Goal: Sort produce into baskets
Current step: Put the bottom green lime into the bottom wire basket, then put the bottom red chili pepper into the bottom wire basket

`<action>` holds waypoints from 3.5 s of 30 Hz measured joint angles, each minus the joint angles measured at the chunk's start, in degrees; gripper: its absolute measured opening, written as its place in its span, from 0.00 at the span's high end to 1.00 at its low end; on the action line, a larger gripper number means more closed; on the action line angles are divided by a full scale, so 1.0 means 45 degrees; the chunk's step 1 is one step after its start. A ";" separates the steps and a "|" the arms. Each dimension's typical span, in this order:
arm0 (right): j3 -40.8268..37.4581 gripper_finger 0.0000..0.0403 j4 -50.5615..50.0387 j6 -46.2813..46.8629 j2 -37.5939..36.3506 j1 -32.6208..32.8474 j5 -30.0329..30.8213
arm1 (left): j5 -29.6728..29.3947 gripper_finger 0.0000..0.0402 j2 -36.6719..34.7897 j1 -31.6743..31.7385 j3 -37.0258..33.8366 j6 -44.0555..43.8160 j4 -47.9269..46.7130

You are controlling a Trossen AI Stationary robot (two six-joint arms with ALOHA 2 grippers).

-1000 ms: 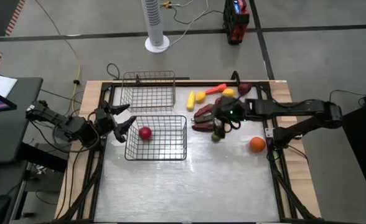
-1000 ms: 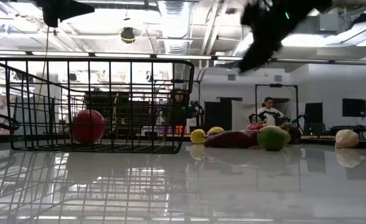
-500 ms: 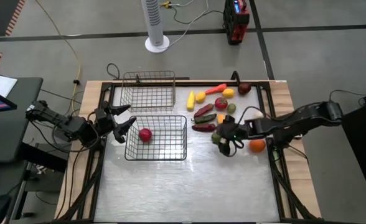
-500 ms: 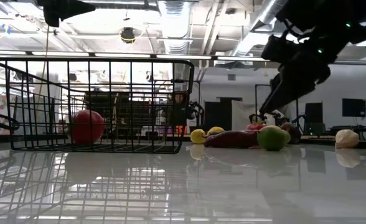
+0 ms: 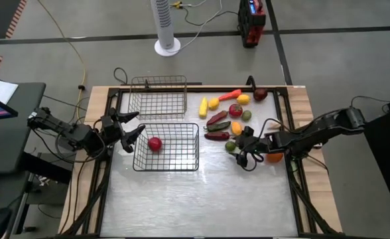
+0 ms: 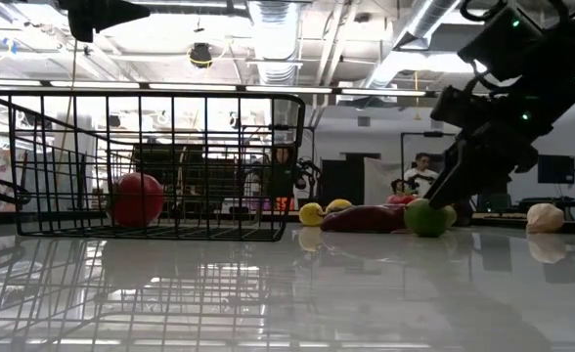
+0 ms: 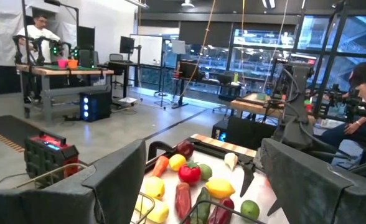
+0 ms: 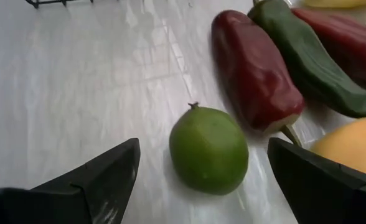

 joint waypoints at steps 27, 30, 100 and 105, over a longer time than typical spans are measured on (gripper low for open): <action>0.4110 0.41 -0.1275 -0.2977 0.0833 -0.0488 0.0045 | -0.0021 0.24 0.0000 0.0000 -0.0005 0.0024 0.0097; 0.5459 0.38 -0.0908 -0.3711 0.0717 -0.0691 -0.0139 | -0.0025 0.24 0.0000 0.0000 -0.0005 0.0029 0.0117; 0.4913 0.49 -0.2594 -0.4699 0.1849 -0.3552 -0.2698 | 0.1151 0.24 -0.0009 0.0000 -0.0005 0.0111 -0.0029; 0.6728 0.60 -0.2990 -0.5775 0.0744 -0.3332 -0.2637 | 0.1083 0.24 -0.0007 0.0000 -0.0005 0.0223 0.0067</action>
